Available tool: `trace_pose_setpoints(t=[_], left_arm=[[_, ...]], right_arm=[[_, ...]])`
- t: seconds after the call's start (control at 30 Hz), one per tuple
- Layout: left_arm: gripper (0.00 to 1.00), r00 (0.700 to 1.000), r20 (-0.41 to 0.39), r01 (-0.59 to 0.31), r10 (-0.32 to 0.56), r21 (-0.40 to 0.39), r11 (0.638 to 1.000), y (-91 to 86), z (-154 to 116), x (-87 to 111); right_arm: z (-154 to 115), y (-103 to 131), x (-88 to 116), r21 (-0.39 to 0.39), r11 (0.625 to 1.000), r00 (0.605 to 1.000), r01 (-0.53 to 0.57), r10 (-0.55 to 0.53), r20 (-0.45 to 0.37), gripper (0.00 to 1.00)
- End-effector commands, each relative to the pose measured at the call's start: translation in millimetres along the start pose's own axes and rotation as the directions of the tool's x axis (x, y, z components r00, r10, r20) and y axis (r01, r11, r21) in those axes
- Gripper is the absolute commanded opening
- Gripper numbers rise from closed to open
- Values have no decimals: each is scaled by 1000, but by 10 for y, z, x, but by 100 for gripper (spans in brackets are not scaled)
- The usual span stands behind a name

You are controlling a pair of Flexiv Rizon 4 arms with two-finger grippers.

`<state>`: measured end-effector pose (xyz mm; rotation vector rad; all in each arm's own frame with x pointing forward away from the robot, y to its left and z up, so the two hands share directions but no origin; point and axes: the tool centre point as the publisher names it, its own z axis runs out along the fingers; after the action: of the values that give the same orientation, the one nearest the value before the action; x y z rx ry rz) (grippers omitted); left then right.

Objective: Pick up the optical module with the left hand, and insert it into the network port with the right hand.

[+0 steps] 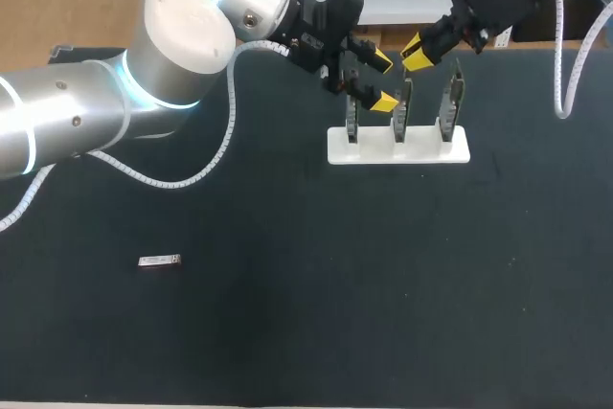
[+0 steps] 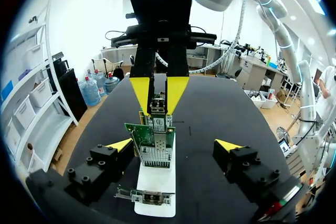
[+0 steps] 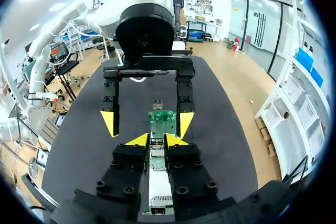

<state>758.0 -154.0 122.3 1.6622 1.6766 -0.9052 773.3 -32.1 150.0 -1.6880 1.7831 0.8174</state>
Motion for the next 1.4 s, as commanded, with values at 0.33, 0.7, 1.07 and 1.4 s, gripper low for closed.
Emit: trace_pose_setpoints(t=[0.33,0.7,1.07,1.4], left_arm=[[100,1000,-4,1,-1,3,1000,15,2,-8],[100,1000,-4,1,-1,3,1000,15,2,-8],[100,1000,-4,1,-1,3,1000,15,2,-8],[100,1000,-4,1,-1,3,1000,15,2,-8]], right_arm=[[-10,-34,-7,-3,1000,1000,-10,10,15,100],[-150,-25,-122,-20,999,994,-29,31,104,100],[-261,22,-255,-37,999,985,-7,13,174,22],[-248,39,-283,-27,1000,987,10,-6,159,0]])
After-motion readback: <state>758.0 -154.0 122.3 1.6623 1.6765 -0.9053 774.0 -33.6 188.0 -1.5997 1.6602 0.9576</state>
